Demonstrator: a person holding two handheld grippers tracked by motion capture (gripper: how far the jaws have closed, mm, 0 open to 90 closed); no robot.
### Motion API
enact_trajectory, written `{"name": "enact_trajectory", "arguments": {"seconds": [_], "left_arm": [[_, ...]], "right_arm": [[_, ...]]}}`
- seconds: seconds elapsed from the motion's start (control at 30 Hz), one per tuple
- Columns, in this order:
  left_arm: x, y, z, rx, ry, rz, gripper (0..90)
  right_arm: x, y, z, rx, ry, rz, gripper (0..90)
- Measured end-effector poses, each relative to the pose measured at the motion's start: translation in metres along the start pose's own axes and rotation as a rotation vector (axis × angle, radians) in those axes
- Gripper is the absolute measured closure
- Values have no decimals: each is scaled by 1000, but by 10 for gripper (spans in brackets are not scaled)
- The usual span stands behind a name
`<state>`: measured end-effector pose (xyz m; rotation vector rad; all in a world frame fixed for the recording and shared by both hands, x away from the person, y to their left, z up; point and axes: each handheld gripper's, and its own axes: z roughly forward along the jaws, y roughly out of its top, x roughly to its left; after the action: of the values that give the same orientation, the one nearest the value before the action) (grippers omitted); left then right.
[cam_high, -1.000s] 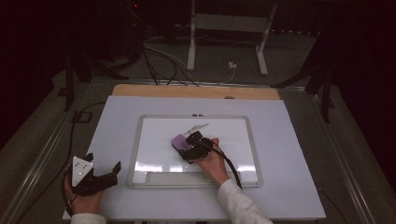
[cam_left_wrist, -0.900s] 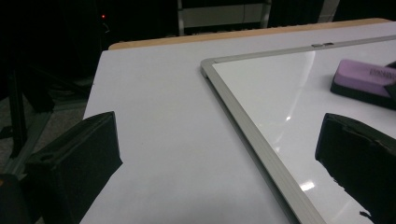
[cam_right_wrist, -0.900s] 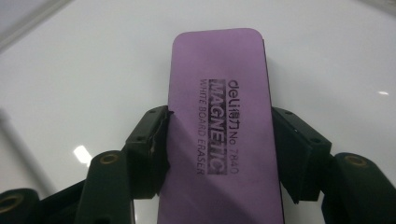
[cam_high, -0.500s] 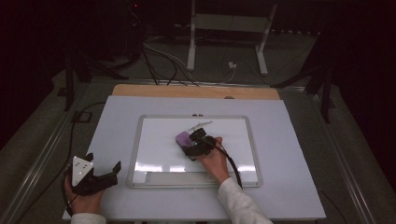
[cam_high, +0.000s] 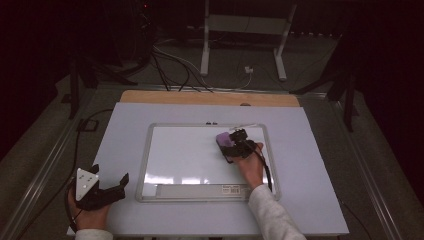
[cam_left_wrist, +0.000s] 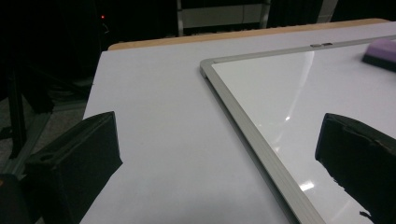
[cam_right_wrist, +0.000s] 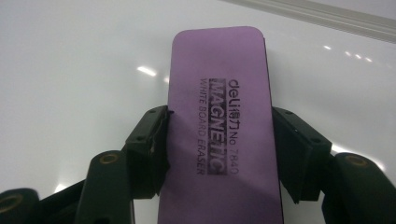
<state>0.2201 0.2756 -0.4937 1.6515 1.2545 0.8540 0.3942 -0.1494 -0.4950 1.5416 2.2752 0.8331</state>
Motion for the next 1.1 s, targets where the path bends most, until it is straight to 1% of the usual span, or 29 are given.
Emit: {"name": "enact_trajectory", "arguments": {"seconds": [0.07, 0.13, 0.2, 0.27, 0.47, 0.6, 0.83, 0.97, 1.03, 1.1], "left_arm": [[0, 0, 0, 3, 0, 3, 7], [-1, 0, 1, 5, 0, 4, 7], [-1, 0, 0, 4, 2, 8, 7], [-1, 0, 0, 3, 2, 1, 7], [0, 0, 1, 3, 3, -4, 7], [0, 0, 2, 7, 1, -2, 7], [-1, 0, 1, 6, 0, 0, 7], [0, 0, 2, 5, 1, -4, 7], [0, 0, 2, 5, 0, -3, 7], [0, 0, 2, 5, 0, -2, 7]], "right_arm": [[-13, -3, -5, 2, -17, 34, 410], [-21, -6, -8, 0, -28, 48, 410], [-26, -8, -10, 1, -36, 53, 410], [-28, -9, -12, 2, -43, 50, 410], [-28, -9, -12, 3, -46, 47, 408], [-30, -9, -12, 10, -33, 55, 405], [-30, -10, -12, 12, -33, 46, 399], [-28, -11, -11, 27, -42, 24, 360], [-26, -12, -11, 17, -50, 15, 330], [-23, -11, -14, -9, -55, 0, 297]]}}
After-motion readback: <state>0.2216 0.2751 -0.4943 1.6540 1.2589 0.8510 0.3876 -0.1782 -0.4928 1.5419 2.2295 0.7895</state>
